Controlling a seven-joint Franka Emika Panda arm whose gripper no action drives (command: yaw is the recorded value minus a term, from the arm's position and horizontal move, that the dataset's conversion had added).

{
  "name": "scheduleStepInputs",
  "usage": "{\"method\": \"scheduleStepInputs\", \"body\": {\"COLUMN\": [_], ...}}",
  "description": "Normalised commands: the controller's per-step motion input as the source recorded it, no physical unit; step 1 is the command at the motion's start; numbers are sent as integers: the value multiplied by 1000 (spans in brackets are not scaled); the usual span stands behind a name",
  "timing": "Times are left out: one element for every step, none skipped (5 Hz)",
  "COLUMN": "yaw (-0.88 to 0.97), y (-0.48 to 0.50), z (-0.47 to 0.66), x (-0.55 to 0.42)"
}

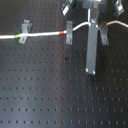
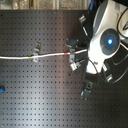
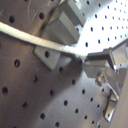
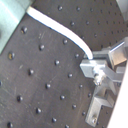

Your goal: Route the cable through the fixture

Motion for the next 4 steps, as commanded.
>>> {"method": "scheduleStepInputs", "body": {"yaw": [160, 289, 294, 286], "y": [-45, -4, 55, 324], "z": [-749, -593, -70, 293], "x": [146, 15, 17, 119]}}
